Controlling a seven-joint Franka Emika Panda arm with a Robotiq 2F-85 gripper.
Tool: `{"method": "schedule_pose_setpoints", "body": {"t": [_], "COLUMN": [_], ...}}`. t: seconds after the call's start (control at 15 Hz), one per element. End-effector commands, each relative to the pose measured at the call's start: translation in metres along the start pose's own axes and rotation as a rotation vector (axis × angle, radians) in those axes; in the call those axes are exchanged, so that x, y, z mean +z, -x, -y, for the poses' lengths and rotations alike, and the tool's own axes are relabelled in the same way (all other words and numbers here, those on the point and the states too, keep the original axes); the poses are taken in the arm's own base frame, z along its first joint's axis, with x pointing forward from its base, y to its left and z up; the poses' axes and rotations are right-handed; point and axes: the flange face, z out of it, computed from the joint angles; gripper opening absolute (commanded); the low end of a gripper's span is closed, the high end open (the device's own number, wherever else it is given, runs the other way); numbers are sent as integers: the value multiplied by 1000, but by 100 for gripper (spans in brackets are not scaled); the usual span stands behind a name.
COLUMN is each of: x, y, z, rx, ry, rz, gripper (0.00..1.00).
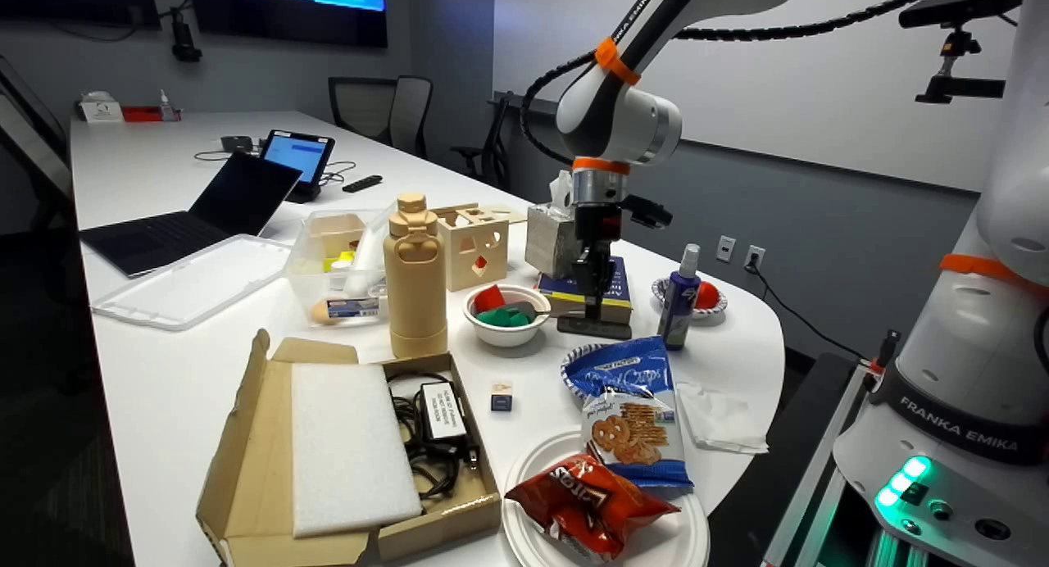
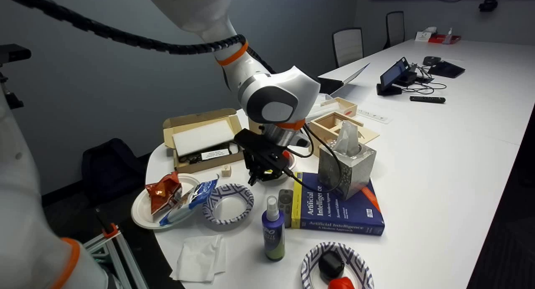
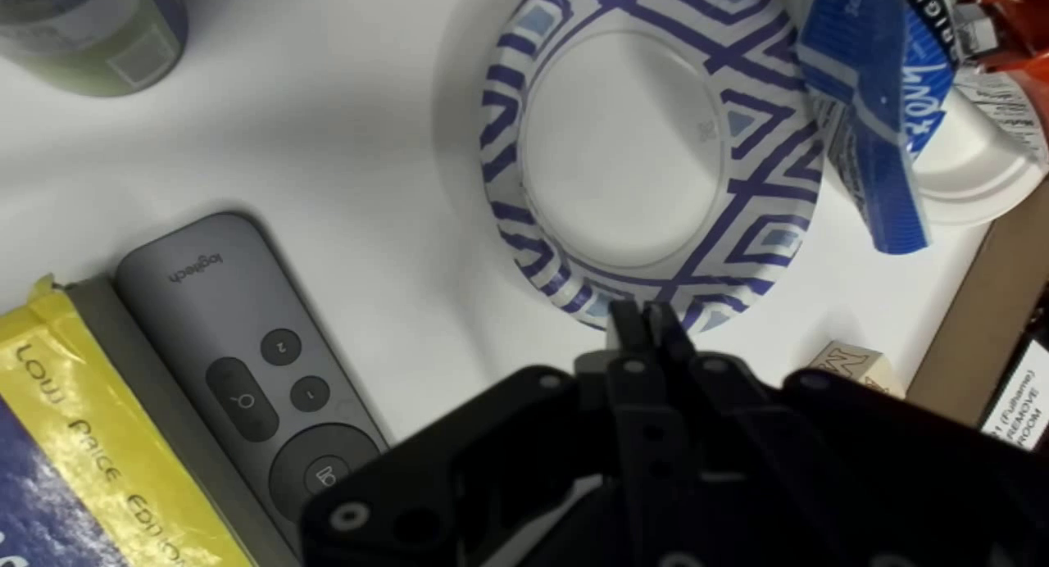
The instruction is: Use the cake spatula to stir the blocks in the white bowl.
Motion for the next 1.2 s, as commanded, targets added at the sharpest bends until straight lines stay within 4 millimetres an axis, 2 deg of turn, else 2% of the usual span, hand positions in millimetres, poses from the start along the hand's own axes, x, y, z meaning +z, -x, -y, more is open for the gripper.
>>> {"method": "schedule_pose_setpoints", "body": {"t": [0.0, 0.33, 0.67, 1.13], "x": [-3, -16, -30, -27], "y": [4, 1, -10, -17], "z": [0, 11, 32, 55], "rx": [13, 9, -3, -39], "ry": [1, 33, 136, 135], "rz": [7, 38, 159, 328], "gripper": [1, 1, 1, 1]}}
